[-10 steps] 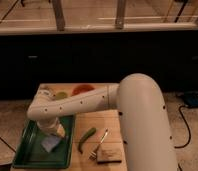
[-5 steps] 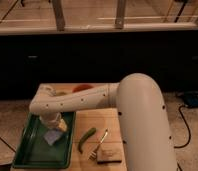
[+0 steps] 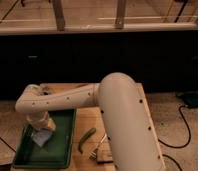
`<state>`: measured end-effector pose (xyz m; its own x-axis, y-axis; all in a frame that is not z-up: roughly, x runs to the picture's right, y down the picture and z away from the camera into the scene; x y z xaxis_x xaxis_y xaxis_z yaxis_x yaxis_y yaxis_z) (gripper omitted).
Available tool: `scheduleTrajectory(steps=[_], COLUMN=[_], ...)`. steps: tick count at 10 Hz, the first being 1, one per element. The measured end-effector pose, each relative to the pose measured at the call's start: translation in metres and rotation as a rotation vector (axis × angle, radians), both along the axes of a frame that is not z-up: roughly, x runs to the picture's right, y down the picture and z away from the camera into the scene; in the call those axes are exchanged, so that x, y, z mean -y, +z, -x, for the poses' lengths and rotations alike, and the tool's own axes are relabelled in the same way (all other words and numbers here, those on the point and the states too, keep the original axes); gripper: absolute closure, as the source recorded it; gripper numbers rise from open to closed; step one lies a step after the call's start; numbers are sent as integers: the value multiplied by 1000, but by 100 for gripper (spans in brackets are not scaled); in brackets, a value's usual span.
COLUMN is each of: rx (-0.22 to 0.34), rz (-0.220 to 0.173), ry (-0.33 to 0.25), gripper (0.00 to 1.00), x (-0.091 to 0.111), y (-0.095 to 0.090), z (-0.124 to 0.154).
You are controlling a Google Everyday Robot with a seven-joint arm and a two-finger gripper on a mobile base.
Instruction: Wipe tray with sponge
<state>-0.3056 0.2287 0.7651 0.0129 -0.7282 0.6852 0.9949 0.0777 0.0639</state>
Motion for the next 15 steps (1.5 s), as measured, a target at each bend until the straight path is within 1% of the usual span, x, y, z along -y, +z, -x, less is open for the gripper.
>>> scheduleTrajectory(steps=[2,4,6,7,8,9,10,12,13,14,15], rx=[23,12,-25,-42,-53,-56,-50,-23,-8,29,49], rz=[13,14,-1,-10,-18,-23,-27,-38,-38,-36,-31], ry=[-25,-17,11,23,32,28,25,5,-9,-43,-63], gripper=[96,96,96,96,96,96,96,96,96,96,96], x=[-14,-16,-5,4,13,18,23,30,31,29,25], y=[-13,-18,-16,-11,-6,-2,1,5,5,4,2], z=[-4,-28,-60,-72,-77,-80,-76,-52,-38,-11,-1])
